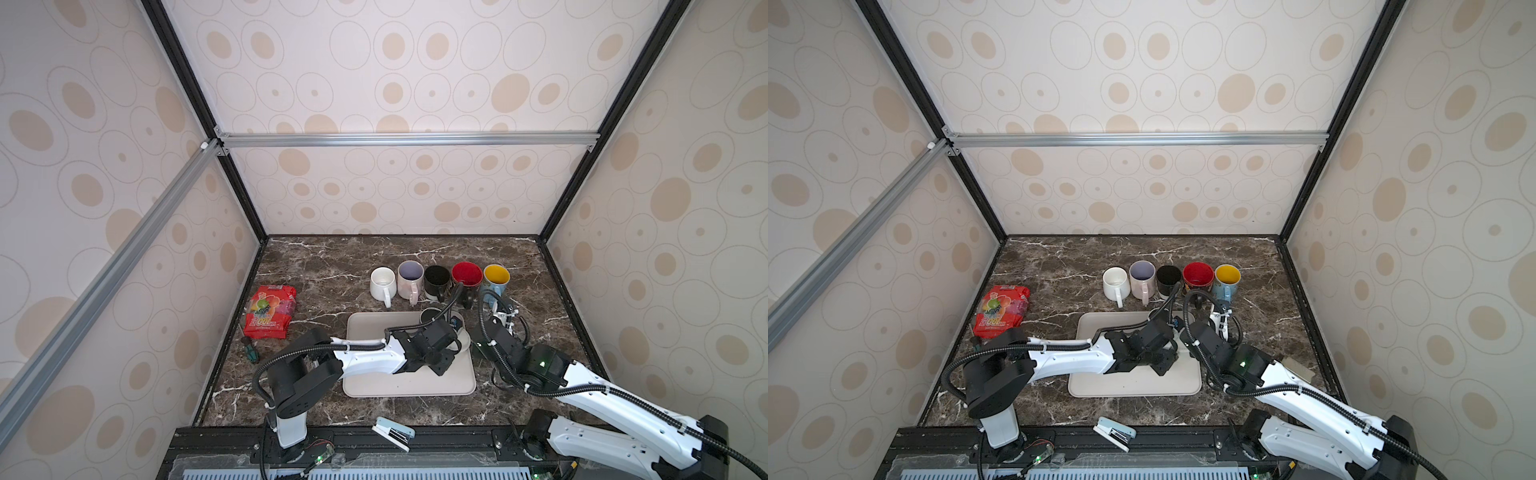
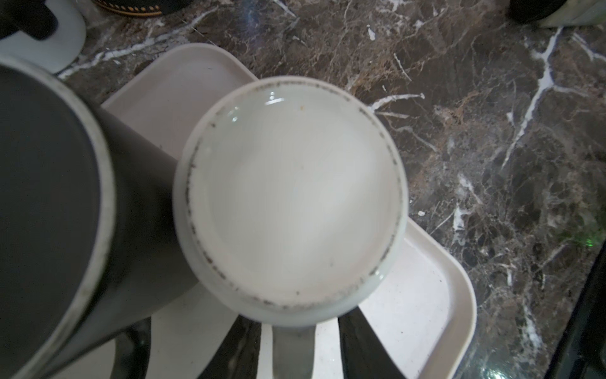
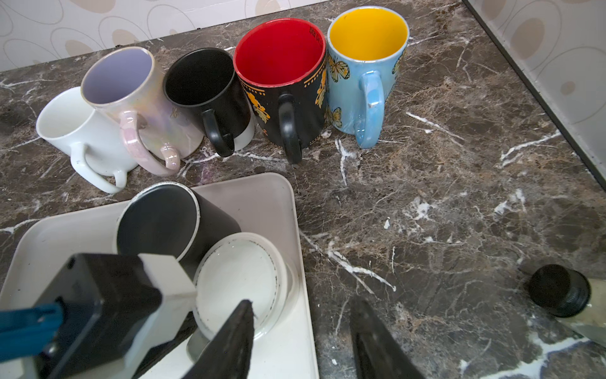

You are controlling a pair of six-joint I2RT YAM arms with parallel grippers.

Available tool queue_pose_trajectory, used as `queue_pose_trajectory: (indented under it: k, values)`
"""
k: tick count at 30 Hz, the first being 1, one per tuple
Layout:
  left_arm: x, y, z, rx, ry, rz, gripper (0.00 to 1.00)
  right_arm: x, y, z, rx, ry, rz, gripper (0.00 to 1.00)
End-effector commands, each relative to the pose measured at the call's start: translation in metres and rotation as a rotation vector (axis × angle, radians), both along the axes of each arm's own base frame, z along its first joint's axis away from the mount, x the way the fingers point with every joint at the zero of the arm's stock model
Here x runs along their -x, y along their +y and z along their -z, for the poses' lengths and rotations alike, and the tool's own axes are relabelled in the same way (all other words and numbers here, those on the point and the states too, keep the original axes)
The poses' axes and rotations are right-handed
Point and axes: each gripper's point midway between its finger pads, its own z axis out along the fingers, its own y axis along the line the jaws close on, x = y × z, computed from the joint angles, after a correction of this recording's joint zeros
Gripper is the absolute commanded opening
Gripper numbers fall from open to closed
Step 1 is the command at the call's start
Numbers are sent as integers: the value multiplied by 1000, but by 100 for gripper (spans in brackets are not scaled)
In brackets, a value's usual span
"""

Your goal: Turn the mug right side up

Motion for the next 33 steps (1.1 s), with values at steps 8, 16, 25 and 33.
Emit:
queue_pose_trajectory:
  k: [8, 16, 25, 33]
  values:
    - [-2, -11, -8, 19, -14, 12, 35, 0, -5, 3, -28, -9, 30, 48]
    - [-2, -11, -6, 13, -21, 19, 24, 0, -1, 6, -44, 5, 27, 48]
    - [-3, -13, -10, 23, -30, 22, 9, 1, 0, 6, -53, 12, 29, 47]
    - [-2, -11, -11, 18, -28, 26, 0, 3, -4, 6, -57, 5, 36, 47]
